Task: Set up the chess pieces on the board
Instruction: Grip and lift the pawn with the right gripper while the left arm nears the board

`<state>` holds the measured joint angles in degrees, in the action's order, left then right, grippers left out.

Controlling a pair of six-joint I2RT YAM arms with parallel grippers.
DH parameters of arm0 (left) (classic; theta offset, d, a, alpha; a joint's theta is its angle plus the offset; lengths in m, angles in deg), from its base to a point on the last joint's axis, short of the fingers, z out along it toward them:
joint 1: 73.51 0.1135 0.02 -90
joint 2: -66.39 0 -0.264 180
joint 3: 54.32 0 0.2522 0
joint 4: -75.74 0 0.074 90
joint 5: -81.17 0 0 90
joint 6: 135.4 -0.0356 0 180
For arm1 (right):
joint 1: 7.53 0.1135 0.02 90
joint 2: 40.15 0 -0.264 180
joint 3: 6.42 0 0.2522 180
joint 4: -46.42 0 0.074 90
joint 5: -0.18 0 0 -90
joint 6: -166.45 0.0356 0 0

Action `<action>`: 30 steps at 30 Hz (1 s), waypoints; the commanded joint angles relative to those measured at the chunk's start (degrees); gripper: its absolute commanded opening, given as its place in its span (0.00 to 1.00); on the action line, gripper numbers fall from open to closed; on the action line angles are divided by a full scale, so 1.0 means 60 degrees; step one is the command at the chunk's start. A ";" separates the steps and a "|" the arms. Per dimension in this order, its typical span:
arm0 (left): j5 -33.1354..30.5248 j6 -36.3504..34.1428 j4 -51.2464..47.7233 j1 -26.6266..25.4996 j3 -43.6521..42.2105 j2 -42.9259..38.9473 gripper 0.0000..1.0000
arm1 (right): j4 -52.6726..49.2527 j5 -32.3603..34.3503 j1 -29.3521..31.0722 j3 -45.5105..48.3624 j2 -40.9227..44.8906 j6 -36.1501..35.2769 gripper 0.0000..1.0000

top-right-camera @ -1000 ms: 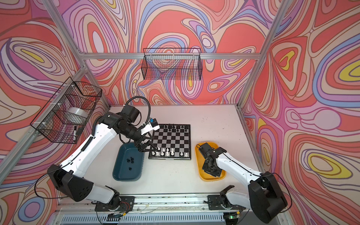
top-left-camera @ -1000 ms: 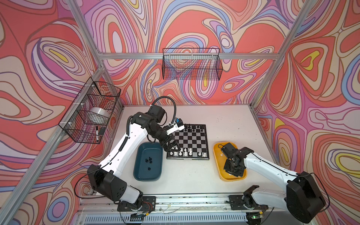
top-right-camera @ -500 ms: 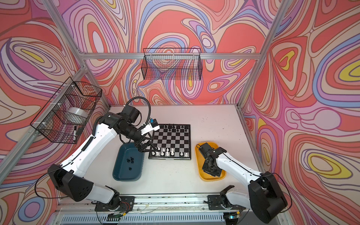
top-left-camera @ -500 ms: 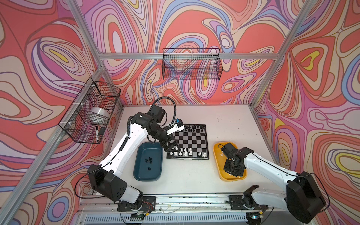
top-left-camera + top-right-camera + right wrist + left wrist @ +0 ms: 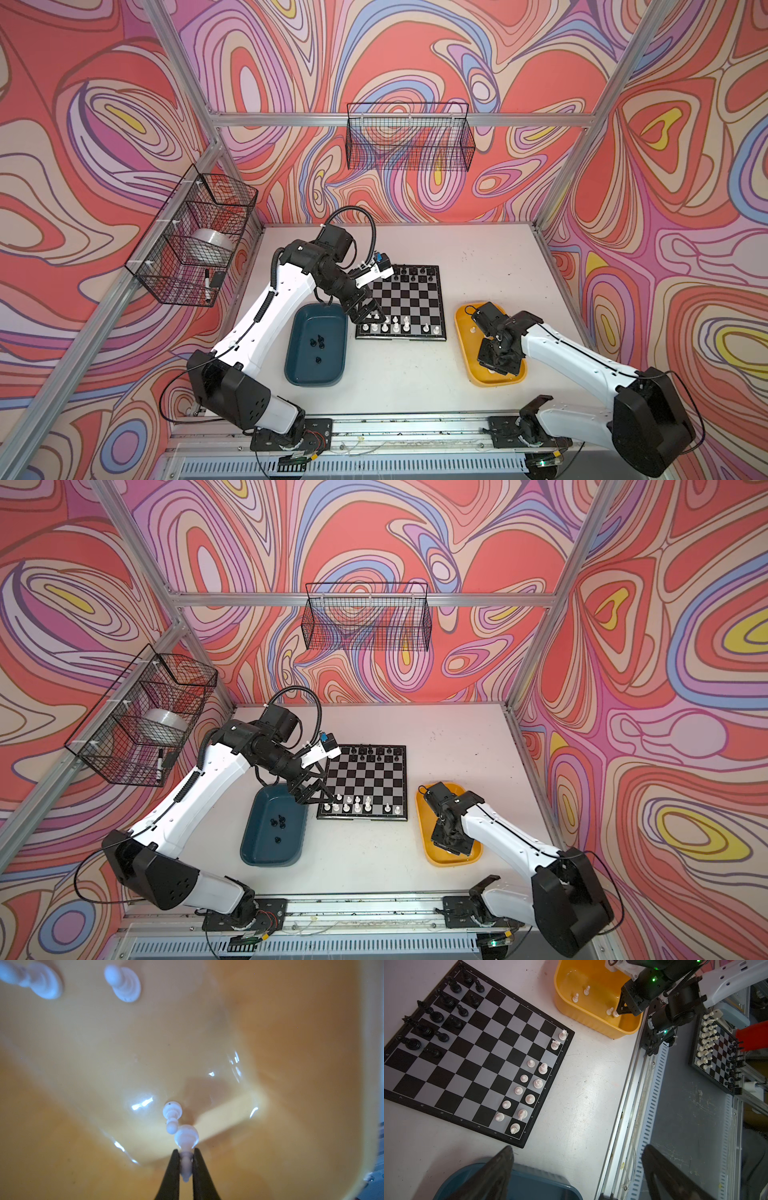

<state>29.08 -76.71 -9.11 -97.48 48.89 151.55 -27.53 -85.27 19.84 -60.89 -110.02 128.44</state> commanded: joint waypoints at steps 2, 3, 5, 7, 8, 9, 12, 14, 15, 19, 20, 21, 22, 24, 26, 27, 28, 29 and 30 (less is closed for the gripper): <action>0.0063 -0.0011 -0.0041 -0.0040 -0.0123 -0.0056 0.97 | -0.0358 0.0020 -0.0049 -0.0427 0.0109 -0.0300 0.10; 0.0007 -0.0018 -0.0017 -0.0054 -0.0116 -0.0044 0.97 | -0.0426 0.0031 -0.0048 -0.0489 0.0076 -0.0348 0.10; -0.0326 0.0156 0.0294 -0.0034 -0.0177 -0.0112 0.95 | -0.0509 0.0010 -0.0053 -0.0617 0.0033 -0.0430 0.11; -0.0569 0.0192 0.0440 -0.0038 -0.0202 -0.0124 0.94 | -0.0562 -0.0051 -0.0045 -0.0724 0.0000 -0.0501 0.11; -0.0633 0.0220 0.0465 -0.0038 -0.0200 -0.0106 0.95 | -0.0600 -0.0088 -0.0055 -0.0774 0.0010 -0.0541 0.11; -0.0635 0.0221 0.0473 -0.0051 -0.0201 -0.0095 0.94 | -0.0693 -0.0093 -0.0056 -0.0824 0.0006 -0.0576 0.11; -0.0650 0.0259 0.0523 -0.0042 -0.0238 -0.0074 0.94 | -0.0881 -0.0086 -0.0051 -0.0989 0.0035 -0.0664 0.11; -0.0678 0.0293 0.0542 -0.0042 -0.0231 -0.0059 0.94 | -0.0948 -0.0114 -0.0051 -0.1114 0.0079 -0.0717 0.11; -0.0686 0.0300 0.0571 -0.0036 -0.0245 -0.0045 0.94 | -0.0970 -0.0136 -0.0048 -0.1145 0.0076 -0.0732 0.11; -0.0635 0.0328 0.0603 -0.0040 -0.0304 -0.0049 0.94 | -0.1044 -0.0200 -0.0039 -0.1401 0.0039 -0.0816 0.11; -0.0636 0.0359 0.0636 -0.0041 -0.0344 -0.0051 0.94 | -0.1066 -0.0199 -0.0044 -0.1484 0.0021 -0.0840 0.11; -0.0656 0.0377 0.0656 -0.0038 -0.0395 -0.0051 0.95 | -0.1083 -0.0216 -0.0047 -0.1551 0.0004 -0.0867 0.11; -0.0672 0.0391 0.0682 -0.0034 -0.0431 -0.0049 0.95 | -0.1109 -0.0232 -0.0050 -0.1635 -0.0035 -0.0907 0.11; -0.0701 0.0408 0.0705 -0.0036 -0.0507 -0.0058 0.95 | -0.1189 -0.0221 -0.0046 -0.1815 -0.0110 -0.0984 0.11; -0.0734 0.0425 0.0767 -0.0041 -0.0593 -0.0073 0.95 | -0.1212 -0.0203 -0.0038 -0.1955 -0.0176 -0.1059 0.11; -0.0754 0.0443 0.0808 -0.0035 -0.0618 -0.0086 0.95 | -0.1219 -0.0189 -0.0049 -0.2025 -0.0236 -0.1111 0.11; -0.0820 0.0463 0.0877 -0.0039 -0.0692 -0.0075 0.95 | -0.1234 -0.0176 -0.0044 -0.2118 -0.0278 -0.1155 0.11; -0.0923 0.0512 0.0957 -0.0036 -0.0773 -0.0062 0.95 | -0.1220 -0.0174 -0.0040 -0.2192 -0.0386 -0.1207 0.11; -0.0982 0.0539 0.0995 -0.0034 -0.0847 -0.0046 0.95 | -0.1219 -0.0172 -0.0034 -0.2271 -0.0450 -0.1235 0.11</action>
<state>24.38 -74.08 -3.91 -97.48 45.39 151.53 -34.15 -86.62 19.84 -72.69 -111.44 122.34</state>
